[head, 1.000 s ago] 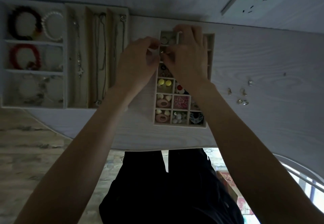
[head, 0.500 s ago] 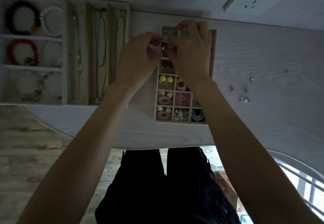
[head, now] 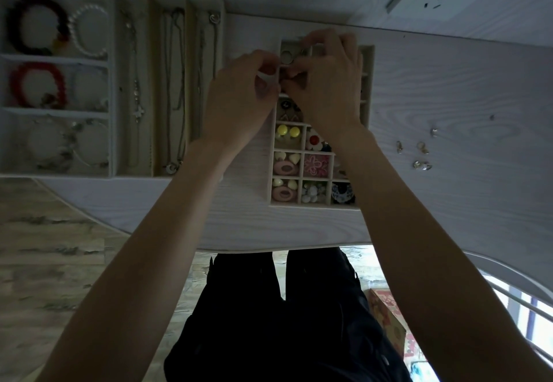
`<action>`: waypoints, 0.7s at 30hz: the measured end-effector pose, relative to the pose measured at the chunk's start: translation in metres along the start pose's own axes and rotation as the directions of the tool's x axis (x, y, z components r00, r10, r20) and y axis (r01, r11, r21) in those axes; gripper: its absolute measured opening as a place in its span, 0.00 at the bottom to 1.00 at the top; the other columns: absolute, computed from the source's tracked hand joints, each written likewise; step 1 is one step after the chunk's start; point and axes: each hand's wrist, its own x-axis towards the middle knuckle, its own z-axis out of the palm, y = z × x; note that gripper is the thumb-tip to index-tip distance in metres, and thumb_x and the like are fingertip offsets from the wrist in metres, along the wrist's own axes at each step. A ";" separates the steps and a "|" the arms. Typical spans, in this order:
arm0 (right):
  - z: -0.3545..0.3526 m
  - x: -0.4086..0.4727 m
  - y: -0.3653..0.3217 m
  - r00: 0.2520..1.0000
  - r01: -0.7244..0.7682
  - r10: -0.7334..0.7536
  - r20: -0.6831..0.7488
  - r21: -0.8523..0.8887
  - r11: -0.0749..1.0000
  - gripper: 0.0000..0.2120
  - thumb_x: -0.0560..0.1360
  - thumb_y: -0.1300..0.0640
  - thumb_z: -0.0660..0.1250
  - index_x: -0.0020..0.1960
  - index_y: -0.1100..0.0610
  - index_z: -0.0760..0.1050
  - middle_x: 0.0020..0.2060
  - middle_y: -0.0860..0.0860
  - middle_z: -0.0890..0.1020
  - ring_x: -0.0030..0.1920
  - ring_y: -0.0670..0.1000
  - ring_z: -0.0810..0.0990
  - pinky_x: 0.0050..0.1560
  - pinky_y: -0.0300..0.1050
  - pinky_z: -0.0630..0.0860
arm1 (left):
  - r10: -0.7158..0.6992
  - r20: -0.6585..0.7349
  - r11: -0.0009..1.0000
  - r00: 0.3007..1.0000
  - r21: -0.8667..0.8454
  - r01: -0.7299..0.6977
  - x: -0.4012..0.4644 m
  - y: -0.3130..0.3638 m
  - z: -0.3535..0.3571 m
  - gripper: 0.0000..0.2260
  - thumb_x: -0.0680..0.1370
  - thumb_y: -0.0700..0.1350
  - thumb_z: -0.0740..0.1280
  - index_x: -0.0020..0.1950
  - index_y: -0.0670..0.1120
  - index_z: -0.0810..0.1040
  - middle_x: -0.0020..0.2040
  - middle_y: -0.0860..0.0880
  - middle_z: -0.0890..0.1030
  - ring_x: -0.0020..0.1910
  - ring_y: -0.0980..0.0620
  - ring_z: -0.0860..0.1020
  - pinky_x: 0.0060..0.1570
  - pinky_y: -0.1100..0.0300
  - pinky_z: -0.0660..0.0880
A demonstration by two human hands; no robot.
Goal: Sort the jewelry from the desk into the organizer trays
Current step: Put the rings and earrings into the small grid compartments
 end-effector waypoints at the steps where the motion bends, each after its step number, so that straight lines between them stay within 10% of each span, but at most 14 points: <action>1: -0.001 0.000 0.001 1.000 -0.020 0.020 0.015 0.009 1.000 0.05 0.66 0.52 0.72 0.40 0.51 0.84 0.53 0.51 0.79 0.54 0.58 0.73 0.49 0.43 0.63 | 0.002 0.001 1.000 1.000 -0.001 -0.002 0.000 0.000 0.000 0.12 0.75 0.42 0.64 0.58 0.47 0.78 0.53 0.52 0.81 0.44 0.55 0.78 0.49 0.56 0.76; 21: 0.007 -0.004 -0.010 0.969 -0.243 0.225 -0.102 -0.214 0.946 0.08 0.66 0.50 0.68 0.38 0.53 0.83 0.50 0.50 0.79 0.52 0.57 0.72 0.50 0.47 0.61 | -0.009 -0.001 1.000 1.000 -0.005 0.009 -0.001 0.000 0.001 0.13 0.75 0.42 0.65 0.60 0.48 0.77 0.53 0.53 0.80 0.42 0.58 0.76 0.48 0.62 0.74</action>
